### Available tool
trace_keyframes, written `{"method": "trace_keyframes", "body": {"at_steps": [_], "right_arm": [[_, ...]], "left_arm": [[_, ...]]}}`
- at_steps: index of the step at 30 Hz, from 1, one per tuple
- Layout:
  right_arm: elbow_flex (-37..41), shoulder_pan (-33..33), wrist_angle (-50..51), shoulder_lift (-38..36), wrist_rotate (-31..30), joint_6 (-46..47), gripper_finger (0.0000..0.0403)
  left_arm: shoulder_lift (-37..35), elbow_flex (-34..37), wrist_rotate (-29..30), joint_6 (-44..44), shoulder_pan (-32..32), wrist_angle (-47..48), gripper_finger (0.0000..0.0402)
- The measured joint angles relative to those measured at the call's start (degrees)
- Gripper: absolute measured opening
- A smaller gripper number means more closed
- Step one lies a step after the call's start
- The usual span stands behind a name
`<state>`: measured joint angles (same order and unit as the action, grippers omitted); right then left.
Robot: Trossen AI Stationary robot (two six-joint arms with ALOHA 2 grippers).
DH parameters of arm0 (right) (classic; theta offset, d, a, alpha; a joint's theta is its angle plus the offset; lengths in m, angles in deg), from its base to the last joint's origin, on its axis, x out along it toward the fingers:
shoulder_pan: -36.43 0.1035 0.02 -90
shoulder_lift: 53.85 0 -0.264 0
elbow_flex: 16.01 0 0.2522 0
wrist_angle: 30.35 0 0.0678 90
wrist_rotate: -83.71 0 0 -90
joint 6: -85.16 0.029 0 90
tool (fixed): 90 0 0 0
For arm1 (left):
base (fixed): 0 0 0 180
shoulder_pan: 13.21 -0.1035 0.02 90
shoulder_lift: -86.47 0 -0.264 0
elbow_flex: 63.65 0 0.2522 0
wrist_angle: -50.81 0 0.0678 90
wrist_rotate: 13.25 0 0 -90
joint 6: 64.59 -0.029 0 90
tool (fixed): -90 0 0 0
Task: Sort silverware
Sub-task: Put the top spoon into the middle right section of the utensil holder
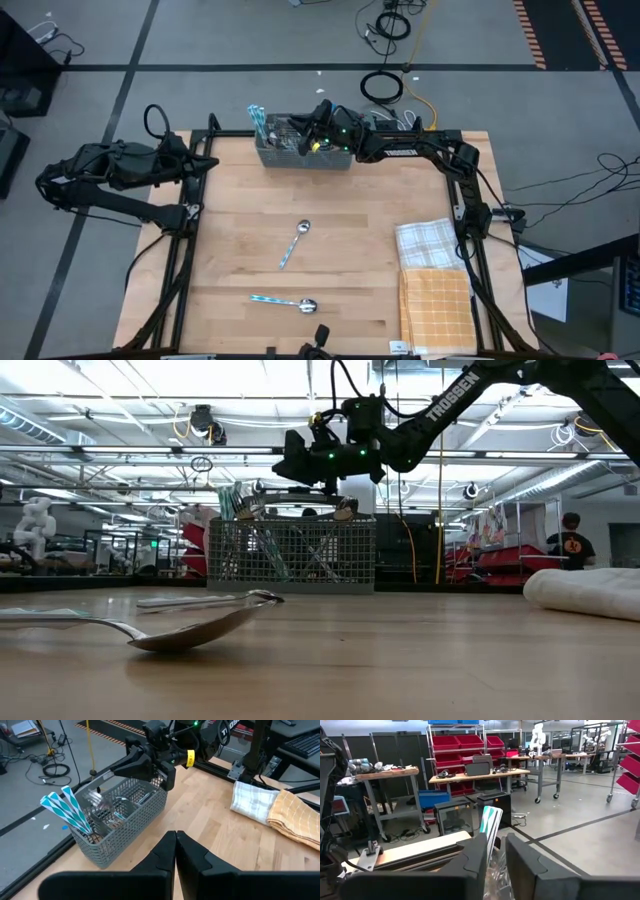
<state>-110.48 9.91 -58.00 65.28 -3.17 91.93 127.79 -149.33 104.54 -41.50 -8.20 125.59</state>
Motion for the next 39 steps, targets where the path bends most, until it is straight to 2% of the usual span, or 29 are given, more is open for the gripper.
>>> {"method": "trace_keyframes", "body": {"at_steps": [4, 7, 13, 20, 25, 28, 31, 39], "right_arm": [[0.0, 0.1, -0.88, 0.0, 0.34, 1.99, 0.0074], [-0.27, 0.28, -1.44, -0.66, 3.11, 3.51, 0.0085], [-1.11, 2.14, 1.52, -8.18, 7.27, 1.03, 0.0115], [-1.11, 7.97, 20.48, -22.22, 9.13, -12.82, 0.0146], [-1.22, 14.6, 38.31, -29.85, 8.93, -15.72, 0.0157], [-1.14, 19.63, 46.38, -30.55, 9.03, -15.95, 0.0157], [-1.11, 24.27, 49.61, -29.31, 8.93, -16.33, 0.0158], [-1.22, 32.21, 44.4, -22.37, 7.37, -15.66, 0.0158]], "left_arm": [[0.0, 0.0, -0.02, 0.15, -0.02, 0.0, 0.0017], [0.0, 0.0, -0.02, 0.15, -0.02, 0.0, 0.0017], [0.0, 0.0, -0.02, 0.17, 0.0, 0.0, 0.0017], [0.02, 0.0, -0.02, 0.43, -0.02, 0.01, 0.0017], [0.15, 0.0, -0.02, 0.5, -0.02, 0.0, 0.0017], [0.38, 0.0, -0.02, 0.5, 0.0, 0.0, 0.0017], [0.7, 0.0, 0.0, 0.5, -0.02, 0.02, 0.0017], [2.02, 0.53, 0.09, 0.64, -0.02, 0.01, 0.0017]]}}
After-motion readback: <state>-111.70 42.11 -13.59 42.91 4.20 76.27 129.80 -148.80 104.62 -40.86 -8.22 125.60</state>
